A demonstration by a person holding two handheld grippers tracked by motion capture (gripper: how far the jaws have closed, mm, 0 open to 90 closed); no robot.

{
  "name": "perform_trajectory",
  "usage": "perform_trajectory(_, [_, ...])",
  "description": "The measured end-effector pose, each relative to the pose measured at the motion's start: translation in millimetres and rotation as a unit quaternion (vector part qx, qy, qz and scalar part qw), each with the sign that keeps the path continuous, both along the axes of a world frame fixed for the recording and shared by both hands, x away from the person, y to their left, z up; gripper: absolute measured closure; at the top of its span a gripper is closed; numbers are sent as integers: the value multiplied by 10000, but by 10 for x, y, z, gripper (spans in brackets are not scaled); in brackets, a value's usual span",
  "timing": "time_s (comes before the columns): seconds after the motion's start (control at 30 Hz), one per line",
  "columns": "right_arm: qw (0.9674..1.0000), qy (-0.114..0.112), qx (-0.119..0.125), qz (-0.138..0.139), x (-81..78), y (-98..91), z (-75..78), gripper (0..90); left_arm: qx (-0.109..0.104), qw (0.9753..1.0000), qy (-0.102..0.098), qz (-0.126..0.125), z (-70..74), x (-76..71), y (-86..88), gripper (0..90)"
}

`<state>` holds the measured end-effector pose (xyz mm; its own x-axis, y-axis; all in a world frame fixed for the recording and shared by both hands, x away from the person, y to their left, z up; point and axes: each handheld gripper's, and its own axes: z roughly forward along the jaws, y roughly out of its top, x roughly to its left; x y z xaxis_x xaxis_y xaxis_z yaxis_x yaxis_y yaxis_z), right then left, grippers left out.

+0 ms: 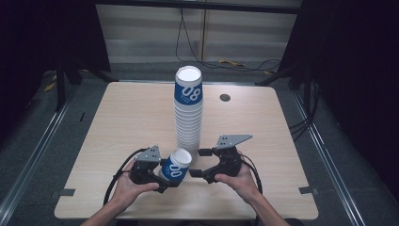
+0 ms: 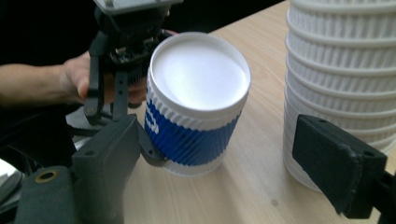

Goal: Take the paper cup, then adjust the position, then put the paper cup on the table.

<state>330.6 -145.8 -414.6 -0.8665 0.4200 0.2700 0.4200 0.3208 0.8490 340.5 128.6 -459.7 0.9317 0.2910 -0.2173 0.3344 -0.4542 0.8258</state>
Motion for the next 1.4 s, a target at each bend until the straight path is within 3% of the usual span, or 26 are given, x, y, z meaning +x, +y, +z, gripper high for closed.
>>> perform_trajectory(0.53, [9981, -4, -608, 134, 14, -34, -13, 156, 72, 10000, 52, 33, 2, 21, 18, 215])
perform_trajectory(0.87, [9921, -61, -1195, 376, -2, 18, -15, 156, 499, 9988, 9, -6, 28, 23, -27, 216])
perform_trajectory(1.03, [9909, -12, -1284, 399, 21, 32, -33, 157, 621, 9981, 30, -21, 17, 38, -37, 216])
perform_trajectory(1.13, [9899, -37, -1357, 416, 24, 40, -26, 158, 737, 9973, -64, 14, 39, 39, -38, 218])
perform_trajectory(1.3, [9861, -131, -1584, 481, 23, 66, 21, 179, 830, 9965, -32, -39, 38, 67, -37, 219])
perform_trajectory(1.4, [9843, -74, -1680, 539, 35, 88, 16, 193, 960, 9953, -61, -108, 55, 67, -56, 219])
